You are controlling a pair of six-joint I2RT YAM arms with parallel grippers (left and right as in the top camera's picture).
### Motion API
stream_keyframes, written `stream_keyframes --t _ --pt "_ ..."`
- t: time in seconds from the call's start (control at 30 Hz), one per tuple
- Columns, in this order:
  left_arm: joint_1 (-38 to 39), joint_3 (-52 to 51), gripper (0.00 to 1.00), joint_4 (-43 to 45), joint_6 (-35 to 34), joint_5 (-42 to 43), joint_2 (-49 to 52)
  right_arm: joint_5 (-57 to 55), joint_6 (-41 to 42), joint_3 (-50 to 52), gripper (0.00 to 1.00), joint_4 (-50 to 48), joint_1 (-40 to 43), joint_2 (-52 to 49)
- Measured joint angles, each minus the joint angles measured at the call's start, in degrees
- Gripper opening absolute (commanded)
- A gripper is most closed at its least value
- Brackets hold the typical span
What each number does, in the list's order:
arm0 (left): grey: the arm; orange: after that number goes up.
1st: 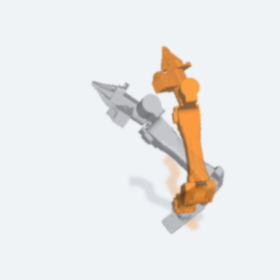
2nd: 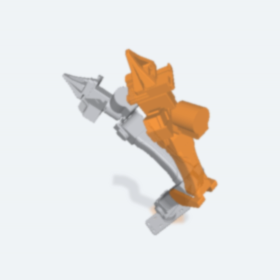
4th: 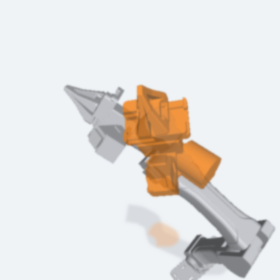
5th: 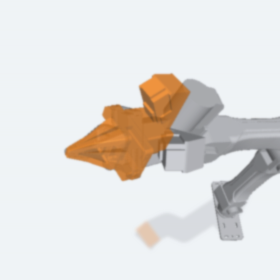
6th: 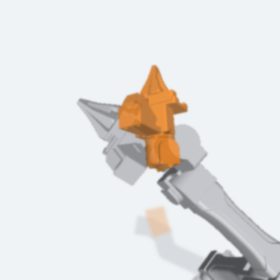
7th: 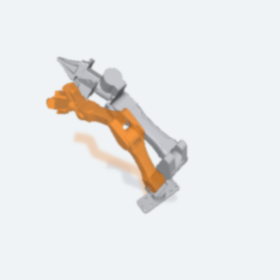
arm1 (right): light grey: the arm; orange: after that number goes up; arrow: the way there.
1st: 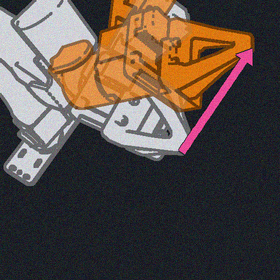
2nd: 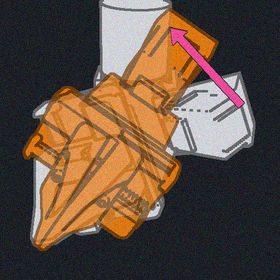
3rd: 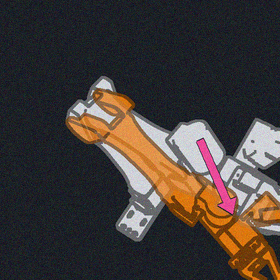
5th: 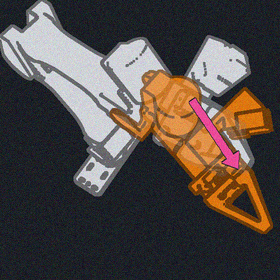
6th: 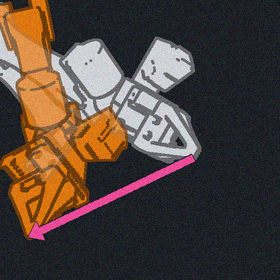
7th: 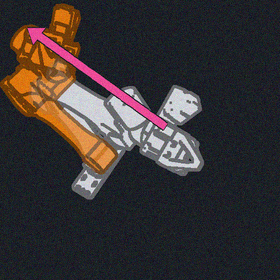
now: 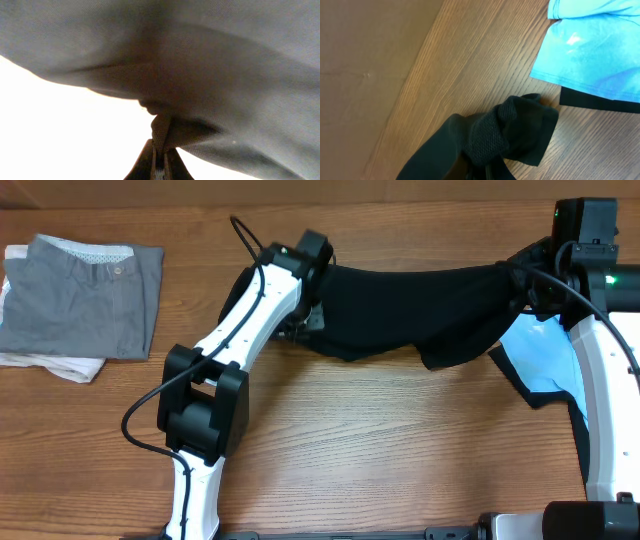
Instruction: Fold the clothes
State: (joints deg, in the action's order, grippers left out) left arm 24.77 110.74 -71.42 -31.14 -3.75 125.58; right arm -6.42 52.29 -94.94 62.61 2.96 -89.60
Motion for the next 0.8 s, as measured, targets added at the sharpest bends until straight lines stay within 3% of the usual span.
stream_keyframes --t 0.33,0.8 --pt "0.0 12.37 0.04 -8.35 0.02 -5.77 -3.87 -0.04 0.0 0.0 0.04 -0.02 0.0 -0.02" --pt "0.0 17.73 0.04 -8.74 -0.22 -13.57 -35.41 1.73 -1.33 -3.54 0.04 1.95 0.0 4.0"
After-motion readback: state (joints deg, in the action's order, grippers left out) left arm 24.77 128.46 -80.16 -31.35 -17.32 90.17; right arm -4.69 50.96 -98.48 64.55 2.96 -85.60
